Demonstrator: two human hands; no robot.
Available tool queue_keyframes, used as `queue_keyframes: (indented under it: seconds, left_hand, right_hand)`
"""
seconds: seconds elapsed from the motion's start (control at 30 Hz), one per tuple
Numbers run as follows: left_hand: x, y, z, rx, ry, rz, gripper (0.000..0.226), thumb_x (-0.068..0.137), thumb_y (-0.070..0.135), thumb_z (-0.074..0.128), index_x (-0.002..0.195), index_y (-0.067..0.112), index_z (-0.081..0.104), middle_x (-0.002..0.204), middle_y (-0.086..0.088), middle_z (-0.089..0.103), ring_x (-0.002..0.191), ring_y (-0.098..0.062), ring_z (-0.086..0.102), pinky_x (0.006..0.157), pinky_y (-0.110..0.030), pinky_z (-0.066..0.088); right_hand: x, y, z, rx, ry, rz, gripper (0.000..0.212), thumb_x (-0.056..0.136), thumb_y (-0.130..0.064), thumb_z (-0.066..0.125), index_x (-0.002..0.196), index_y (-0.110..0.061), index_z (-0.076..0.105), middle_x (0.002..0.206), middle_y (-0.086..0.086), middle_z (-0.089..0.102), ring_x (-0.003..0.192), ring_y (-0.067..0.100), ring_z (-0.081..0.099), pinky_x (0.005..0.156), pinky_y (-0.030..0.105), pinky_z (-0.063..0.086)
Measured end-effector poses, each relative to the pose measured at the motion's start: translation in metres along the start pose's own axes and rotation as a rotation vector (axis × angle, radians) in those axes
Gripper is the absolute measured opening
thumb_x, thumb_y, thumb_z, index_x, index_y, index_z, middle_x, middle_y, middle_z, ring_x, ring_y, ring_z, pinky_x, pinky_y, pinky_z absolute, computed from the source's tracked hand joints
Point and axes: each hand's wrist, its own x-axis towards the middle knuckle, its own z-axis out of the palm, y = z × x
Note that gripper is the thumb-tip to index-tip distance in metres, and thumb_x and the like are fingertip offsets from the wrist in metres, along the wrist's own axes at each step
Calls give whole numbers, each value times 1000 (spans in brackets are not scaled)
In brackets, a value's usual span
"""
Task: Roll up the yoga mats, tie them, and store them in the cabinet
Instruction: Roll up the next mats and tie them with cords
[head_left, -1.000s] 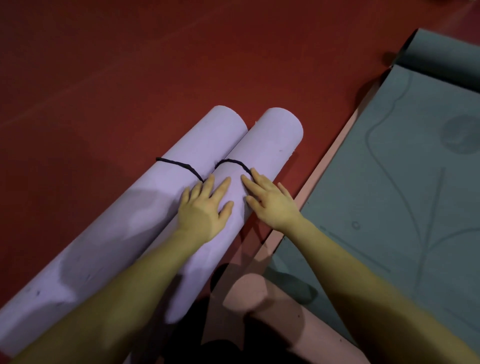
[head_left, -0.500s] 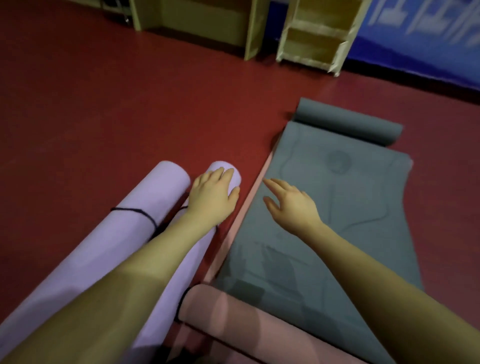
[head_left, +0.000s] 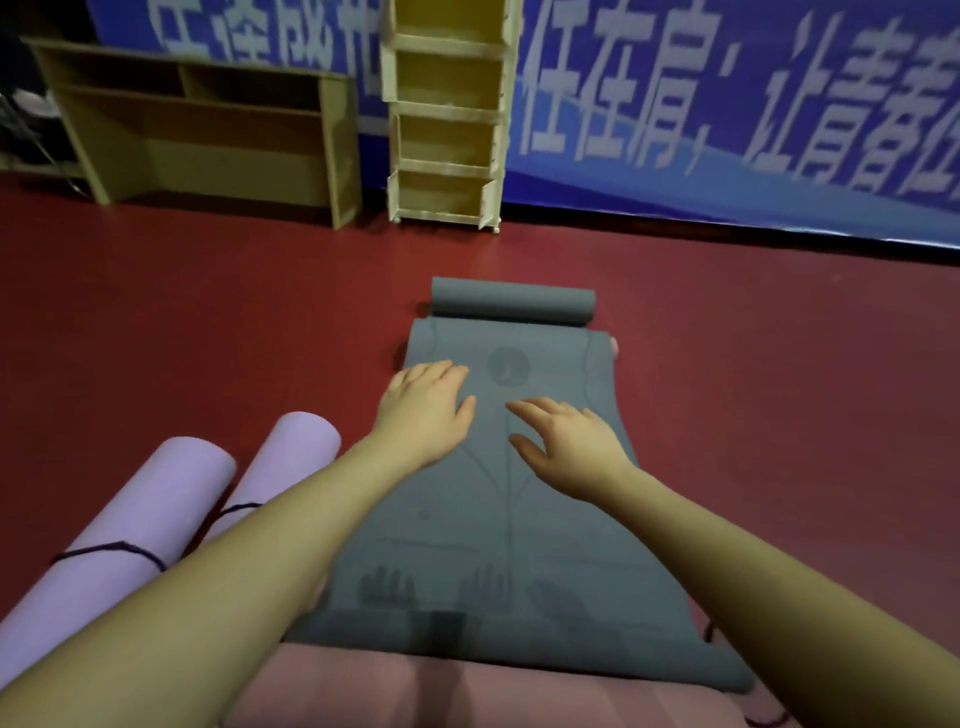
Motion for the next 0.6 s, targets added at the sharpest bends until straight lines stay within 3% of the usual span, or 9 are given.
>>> queue_keyframes:
  seconds: [0.27, 0.37, 0.5, 0.6]
  left_hand:
    - [-16, 1, 117, -13, -294, 120, 55, 100, 41, 33, 149, 16, 24, 153, 0, 32, 140, -19, 27, 112, -30, 16]
    - [-38, -3, 168, -18, -424, 188, 63, 97, 53, 24, 149, 18, 24, 154, -1, 28, 141, -19, 24, 114, -30, 14]
    - [-81, -8, 224, 9, -629, 333, 95, 73, 67, -6, 151, 20, 20, 158, -5, 19, 144, -22, 19, 116, -32, 12]
    - [-108, -9, 250, 42, -695, 392, 91, 75, 68, -1, 151, 22, 21, 157, -8, 19, 143, -25, 24, 116, -35, 16]
  right_hand:
    - [-15, 43, 90, 48, -112, 37, 45, 100, -44, 39, 137, -22, 49, 137, -3, 53, 124, 20, 48, 98, 31, 31]
    - [-30, 58, 134, 112, -189, 37, 61, 94, -60, 29, 133, -21, 54, 131, -2, 58, 120, 20, 51, 98, 31, 30]
    - [-58, 68, 190, 159, -268, -49, 75, 85, -66, 20, 128, -19, 60, 122, -1, 63, 112, 22, 57, 98, 31, 31]
    - [-82, 69, 222, 257, -334, 47, 73, 84, -67, 24, 132, -22, 55, 132, -2, 57, 123, 19, 50, 98, 29, 28]
